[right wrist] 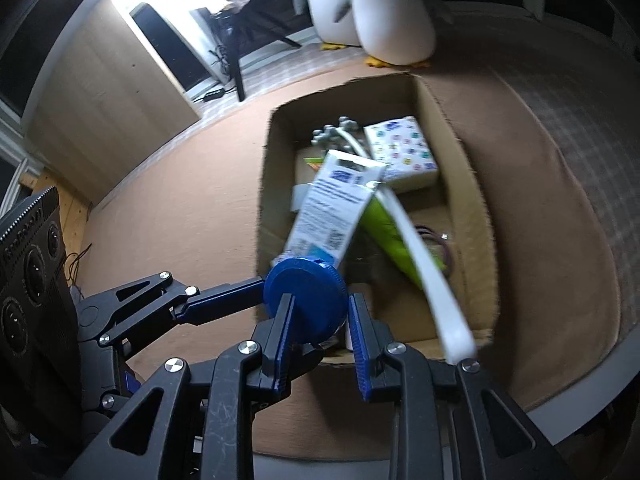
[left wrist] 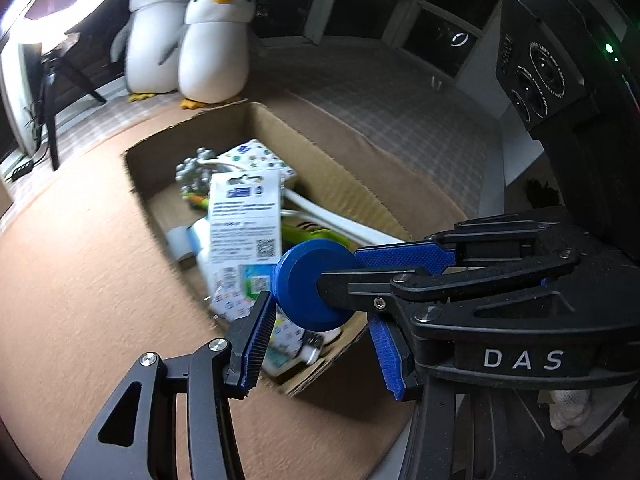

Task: Organize objects
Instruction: 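Carry the blue lid into the box and open the left tool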

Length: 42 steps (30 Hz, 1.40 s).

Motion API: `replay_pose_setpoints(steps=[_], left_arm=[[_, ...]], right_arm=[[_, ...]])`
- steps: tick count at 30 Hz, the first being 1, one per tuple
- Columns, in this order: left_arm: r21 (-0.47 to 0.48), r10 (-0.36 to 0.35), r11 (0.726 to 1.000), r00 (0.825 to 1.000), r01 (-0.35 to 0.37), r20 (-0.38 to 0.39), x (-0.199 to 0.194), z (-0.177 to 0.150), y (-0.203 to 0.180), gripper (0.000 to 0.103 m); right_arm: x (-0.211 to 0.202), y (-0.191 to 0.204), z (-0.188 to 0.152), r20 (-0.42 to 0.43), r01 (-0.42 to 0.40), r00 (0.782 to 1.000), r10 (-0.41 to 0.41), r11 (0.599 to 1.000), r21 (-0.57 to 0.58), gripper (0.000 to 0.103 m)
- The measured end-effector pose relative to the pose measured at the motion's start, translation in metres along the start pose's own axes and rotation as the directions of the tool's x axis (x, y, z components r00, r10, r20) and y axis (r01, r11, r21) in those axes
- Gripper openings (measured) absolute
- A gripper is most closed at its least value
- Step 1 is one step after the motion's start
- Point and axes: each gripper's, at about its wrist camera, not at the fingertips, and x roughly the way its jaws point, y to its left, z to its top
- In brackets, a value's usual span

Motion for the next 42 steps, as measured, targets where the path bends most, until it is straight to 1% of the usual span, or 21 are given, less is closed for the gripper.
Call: replay_pose_setpoints(steps=[4, 8, 9, 10, 11, 12, 14, 20, 27, 31, 34, 37, 42], left_arm=[[-0.006, -0.016, 1.0, 1.0, 0.016, -0.012, 0.008, 0.006, -0.004, 0.051], [-0.023, -0.026, 0.999, 1.0, 0.026, -0.017, 0.012, 0.009, -0.003, 0.052], [-0.027, -0.026, 0.999, 1.0, 0.025, -0.017, 0.012, 0.01, -0.001, 0.053], [-0.033, -0.018, 0.999, 1.0, 0.018, -0.019, 0.012, 0.01, 0.0, 0.059], [-0.038, -0.013, 0.999, 1.0, 0.012, -0.019, 0.011, 0.01, 0.001, 0.066], [-0.042, -0.01, 0.999, 1.0, 0.009, -0.016, 0.01, 0.01, 0.002, 0.067], [-0.046, -0.003, 0.999, 1.0, 0.003, -0.013, 0.008, 0.009, 0.005, 0.067], [-0.045, 0.02, 0.999, 1.0, -0.02, -0.005, -0.001, 0.005, 0.008, 0.068], [-0.073, 0.05, 0.996, 0.999, -0.05, 0.005, -0.016, -0.003, 0.02, 0.071], [-0.092, 0.069, 0.993, 0.997, -0.067, 0.015, -0.03, -0.011, 0.028, 0.075], [-0.105, 0.086, 0.991, 0.996, -0.083, 0.021, -0.042, -0.018, 0.034, 0.075], [-0.127, 0.105, 0.987, 0.994, -0.1, 0.027, -0.055, -0.028, 0.045, 0.075], [-0.176, 0.138, 0.976, 0.99, -0.129, 0.038, -0.077, -0.046, 0.065, 0.079]], right_arm=[[-0.002, -0.011, 0.001, 0.004, -0.001, 1.0, 0.001, 1.0, 0.016, 0.024], [-0.004, -0.013, 0.001, 0.017, 0.003, 1.0, -0.003, 1.0, 0.012, 0.024], [-0.005, -0.013, 0.001, 0.025, 0.004, 1.0, -0.005, 1.0, 0.01, 0.025], [-0.006, -0.013, 0.001, 0.031, 0.011, 0.999, -0.011, 1.0, 0.007, 0.026], [-0.006, -0.012, 0.002, 0.037, 0.022, 0.999, -0.022, 1.0, 0.002, 0.034], [-0.007, -0.012, 0.002, 0.05, 0.032, 0.998, -0.032, 0.999, 0.001, 0.043], [-0.009, -0.011, 0.002, 0.07, 0.042, 0.997, -0.042, 0.999, -0.003, 0.047], [-0.008, -0.007, 0.002, 0.07, 0.052, 0.996, -0.051, 0.999, -0.016, 0.047], [-0.008, 0.005, -0.001, 0.07, 0.061, 0.996, -0.058, 0.998, -0.033, 0.047], [-0.008, 0.014, -0.002, 0.069, 0.056, 0.996, -0.054, 0.998, -0.038, 0.048], [-0.007, 0.025, -0.005, 0.071, 0.055, 0.996, -0.051, 0.997, -0.053, 0.048], [-0.006, 0.038, -0.007, 0.072, 0.057, 0.996, -0.052, 0.996, -0.072, 0.051], [-0.002, 0.068, -0.012, 0.074, 0.055, 0.996, -0.047, 0.992, -0.114, 0.053]])
